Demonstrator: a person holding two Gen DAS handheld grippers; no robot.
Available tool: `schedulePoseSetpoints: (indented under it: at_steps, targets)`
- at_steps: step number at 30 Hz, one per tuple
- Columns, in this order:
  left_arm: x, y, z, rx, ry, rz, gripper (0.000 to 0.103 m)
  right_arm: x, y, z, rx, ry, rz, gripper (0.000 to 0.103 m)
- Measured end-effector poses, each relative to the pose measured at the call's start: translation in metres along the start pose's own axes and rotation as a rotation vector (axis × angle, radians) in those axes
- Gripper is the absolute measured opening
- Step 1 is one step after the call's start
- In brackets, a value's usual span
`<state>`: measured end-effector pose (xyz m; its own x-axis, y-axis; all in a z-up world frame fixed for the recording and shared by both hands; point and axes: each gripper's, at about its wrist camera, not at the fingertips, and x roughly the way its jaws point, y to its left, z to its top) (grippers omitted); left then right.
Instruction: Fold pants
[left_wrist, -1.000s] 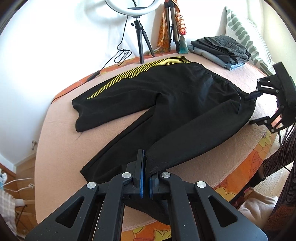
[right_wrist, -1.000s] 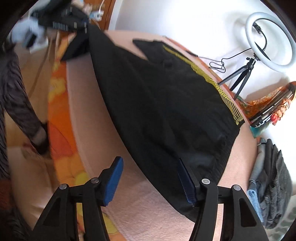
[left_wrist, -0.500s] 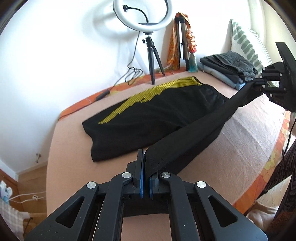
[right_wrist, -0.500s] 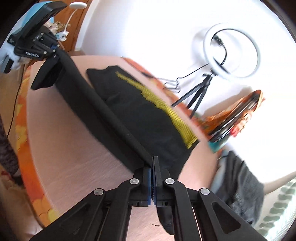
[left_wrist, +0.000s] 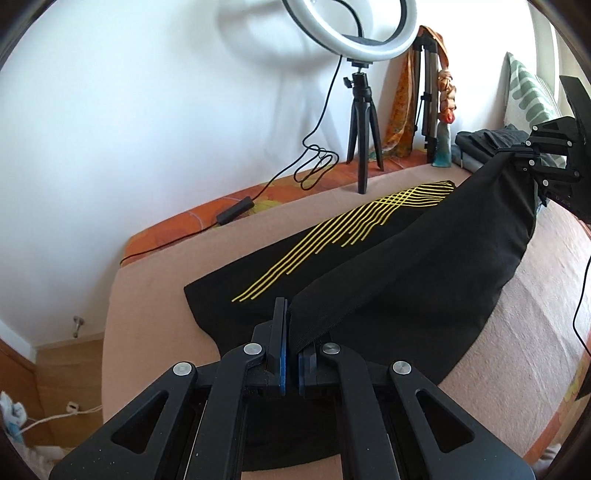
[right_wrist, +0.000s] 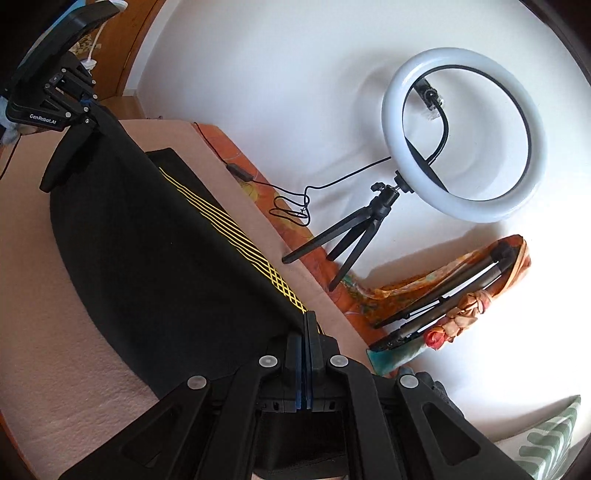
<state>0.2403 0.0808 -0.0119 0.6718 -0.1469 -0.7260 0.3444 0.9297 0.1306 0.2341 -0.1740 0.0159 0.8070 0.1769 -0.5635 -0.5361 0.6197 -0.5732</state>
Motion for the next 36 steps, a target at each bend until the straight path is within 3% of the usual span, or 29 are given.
schedulePoseSetpoints:
  at_steps: [11,20,29,36]
  targets:
    - [0.089,0.023,0.029,-0.005,0.081,-0.01,0.002,0.127,-0.02,0.013,0.045,0.116,0.055,0.0]
    - [0.137,0.042,0.025,-0.063,0.156,-0.052,0.008,0.19,-0.012,0.003,0.059,0.19,0.107,0.0]
    - [0.133,0.067,0.019,-0.067,0.189,-0.014,0.032,0.212,-0.002,0.0,0.034,0.226,0.11,0.0]
    - [0.107,0.108,0.012,-0.14,0.17,0.086,0.032,0.22,-0.004,0.008,0.027,0.232,0.098,0.0]
